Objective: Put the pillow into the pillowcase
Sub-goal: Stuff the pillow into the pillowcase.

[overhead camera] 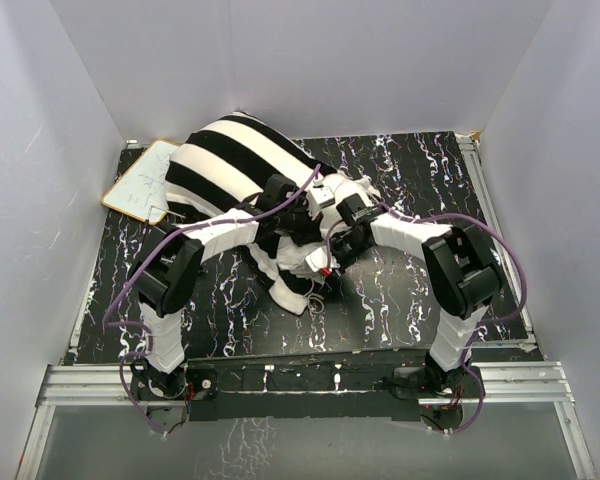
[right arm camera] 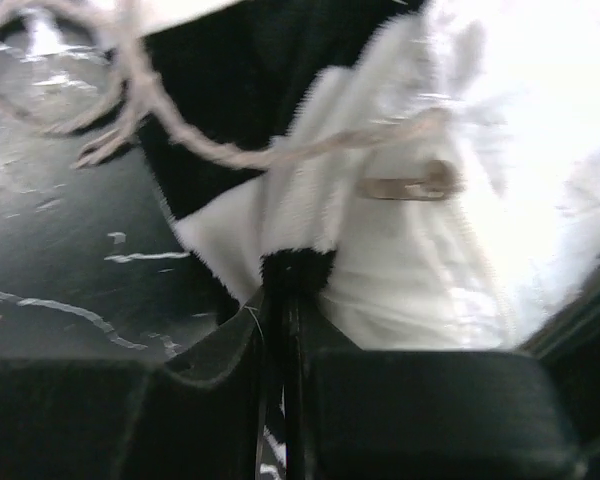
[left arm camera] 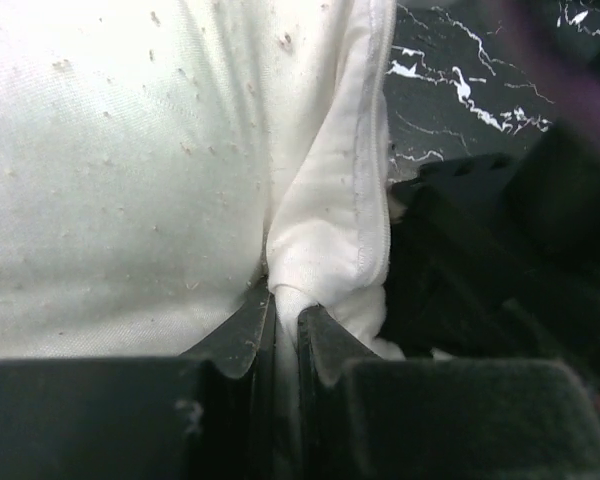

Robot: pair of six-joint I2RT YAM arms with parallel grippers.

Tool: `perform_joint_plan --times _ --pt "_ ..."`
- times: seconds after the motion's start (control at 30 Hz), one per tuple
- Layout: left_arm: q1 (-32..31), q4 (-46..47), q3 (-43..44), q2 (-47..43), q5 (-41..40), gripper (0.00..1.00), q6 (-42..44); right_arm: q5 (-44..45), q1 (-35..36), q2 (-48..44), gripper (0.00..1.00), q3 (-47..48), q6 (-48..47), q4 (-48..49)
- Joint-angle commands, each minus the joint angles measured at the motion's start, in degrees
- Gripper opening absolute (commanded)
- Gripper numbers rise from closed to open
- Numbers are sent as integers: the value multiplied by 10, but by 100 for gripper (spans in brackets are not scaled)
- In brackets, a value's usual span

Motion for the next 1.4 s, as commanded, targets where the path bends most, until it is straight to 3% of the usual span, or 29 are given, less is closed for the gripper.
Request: perform_joint_plan --times 0.0,0.1,0.3,0.5,0.6,0.7,0.77,0.87,1.0,1.13,1.2,1.3,1.37 --pt "16 -83 -74 -2 -69 0 24 67 13 -61 8 -50 -114 -192" --pt "18 -92 -68 19 -86 0 30 85 37 -83 8 -52 -126 -253" --pt "19 -110 -59 34 -82 6 12 96 68 -108 8 -61 -85 -251" --pt "19 -107 -58 -22 -59 40 -39 84 60 -129 8 -48 -15 -179" --pt "21 -92 -48 -70 -41 51 -77 3 16 -142 8 -11 15 -183" --pt "26 -86 -29 -102 -20 54 -111 -105 -34 -156 24 24 40 -193" --pt "30 -79 -17 -116 -4 58 -137 -127 -42 -161 32 25 64 -177" --pt "39 -72 3 -141 18 61 -172 -153 -56 -171 38 10 131 -148" --pt "50 -45 2 -188 34 64 -211 -234 -139 -210 43 -25 302 -58" --pt "50 -6 -21 -226 24 69 -253 -318 -265 -261 54 -59 457 20" --pt "25 -21 -18 -234 -31 70 -227 -344 -330 -276 64 -60 505 30" --pt "-90 -73 2 -224 -245 79 -65 -353 -389 -281 71 -64 604 65" --pt "-146 -67 7 -196 -360 85 21 -347 -415 -281 72 -91 721 150"
